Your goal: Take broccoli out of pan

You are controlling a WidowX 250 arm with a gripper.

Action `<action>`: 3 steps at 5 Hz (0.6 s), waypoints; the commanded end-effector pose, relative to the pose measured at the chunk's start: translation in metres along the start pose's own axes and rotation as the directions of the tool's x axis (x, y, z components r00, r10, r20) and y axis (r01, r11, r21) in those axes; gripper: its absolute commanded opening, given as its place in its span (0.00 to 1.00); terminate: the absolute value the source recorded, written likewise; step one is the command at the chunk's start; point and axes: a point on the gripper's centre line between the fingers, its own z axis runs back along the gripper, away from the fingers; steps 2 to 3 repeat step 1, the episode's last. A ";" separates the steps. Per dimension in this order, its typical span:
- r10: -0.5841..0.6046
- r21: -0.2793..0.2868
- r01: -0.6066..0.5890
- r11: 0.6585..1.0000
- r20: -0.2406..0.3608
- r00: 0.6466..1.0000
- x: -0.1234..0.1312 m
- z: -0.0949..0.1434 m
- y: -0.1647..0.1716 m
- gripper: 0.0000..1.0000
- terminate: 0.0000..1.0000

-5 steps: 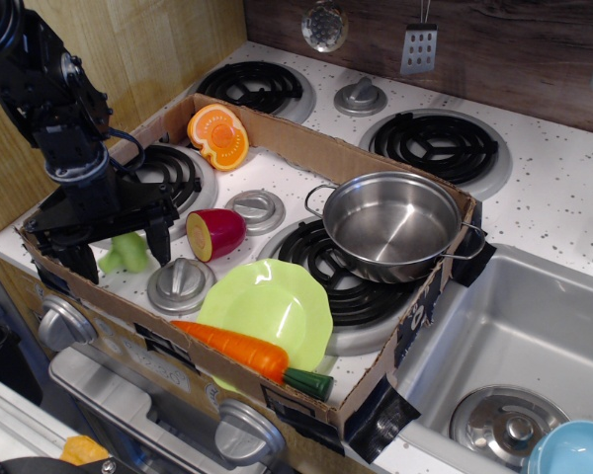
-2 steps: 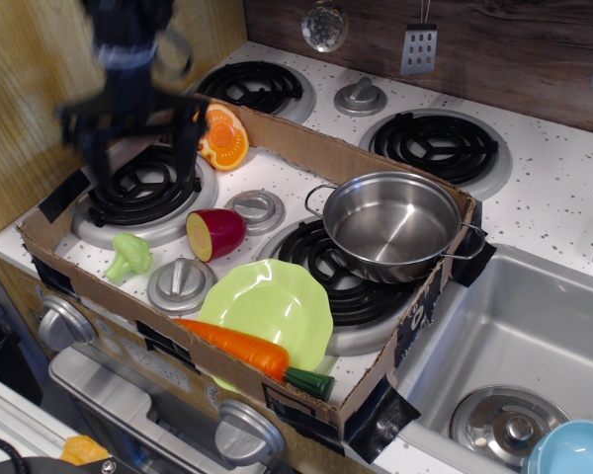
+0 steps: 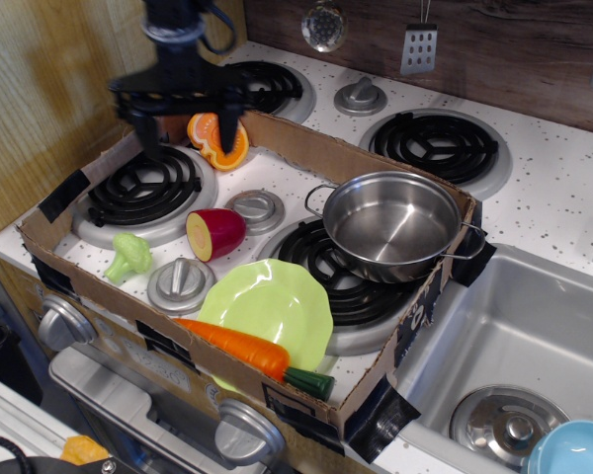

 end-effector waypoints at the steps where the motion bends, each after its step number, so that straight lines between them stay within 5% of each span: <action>1: 0.004 -0.018 -0.003 1.000 0.055 0.998 0.007 0.019 -0.004 1.00 1.00; 3: 0.004 -0.018 -0.003 1.000 0.055 0.998 0.007 0.019 -0.004 1.00 1.00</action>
